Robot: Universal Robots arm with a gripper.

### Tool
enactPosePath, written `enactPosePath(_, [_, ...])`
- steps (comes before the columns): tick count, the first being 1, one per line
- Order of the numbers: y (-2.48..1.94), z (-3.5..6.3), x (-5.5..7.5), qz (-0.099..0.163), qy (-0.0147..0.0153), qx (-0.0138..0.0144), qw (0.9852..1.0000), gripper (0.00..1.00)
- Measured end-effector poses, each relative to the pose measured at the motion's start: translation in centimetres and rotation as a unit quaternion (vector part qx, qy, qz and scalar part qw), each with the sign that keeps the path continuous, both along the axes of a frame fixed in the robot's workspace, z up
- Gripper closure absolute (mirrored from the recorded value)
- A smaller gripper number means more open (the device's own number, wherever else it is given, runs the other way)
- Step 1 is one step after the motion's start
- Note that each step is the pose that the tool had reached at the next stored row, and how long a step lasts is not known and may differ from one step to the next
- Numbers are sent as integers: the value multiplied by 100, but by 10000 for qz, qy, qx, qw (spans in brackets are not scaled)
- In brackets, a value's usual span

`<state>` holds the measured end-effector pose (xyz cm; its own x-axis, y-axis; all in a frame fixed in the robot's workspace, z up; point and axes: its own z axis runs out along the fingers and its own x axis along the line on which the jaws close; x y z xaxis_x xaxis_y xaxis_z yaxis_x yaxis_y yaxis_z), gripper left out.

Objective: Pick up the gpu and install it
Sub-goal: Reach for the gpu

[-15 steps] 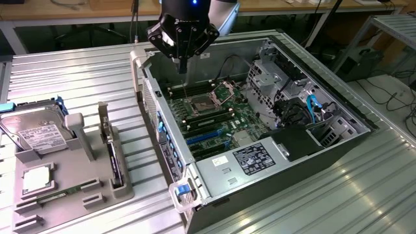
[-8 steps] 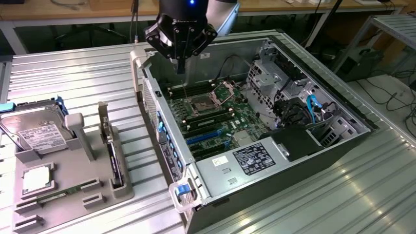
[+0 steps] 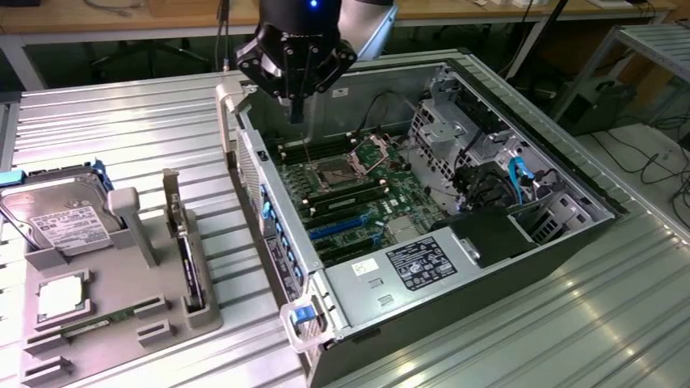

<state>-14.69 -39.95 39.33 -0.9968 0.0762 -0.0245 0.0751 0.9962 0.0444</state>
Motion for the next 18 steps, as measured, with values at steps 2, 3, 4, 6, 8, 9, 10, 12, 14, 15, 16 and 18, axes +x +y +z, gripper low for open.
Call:
enactPosePath(2, [0,0,-13,0,0,0,10000,89])
enactPosePath(3, [0,0,-19,0,0,0,10000,89])
enactPosePath(4, [-1,0,-23,0,0,0,10000,89])
enactPosePath(6, [-1,0,-33,0,0,0,10000,89])
enactPosePath(8, [-1,0,-43,0,0,0,10000,89])
enactPosePath(9, [-1,0,-47,0,0,0,10000,89])
enactPosePath(10, [-1,0,-52,0,0,0,10000,89])
enactPosePath(12, [-1,0,-61,0,0,0,10000,89])
enactPosePath(14, [-2,0,-70,0,0,0,10000,89])
enactPosePath(15, [-2,0,-75,0,0,0,10000,89])
enactPosePath(16, [-2,0,-79,0,0,0,10000,89])
enactPosePath(18, [-2,0,-85,0,0,0,10000,89])
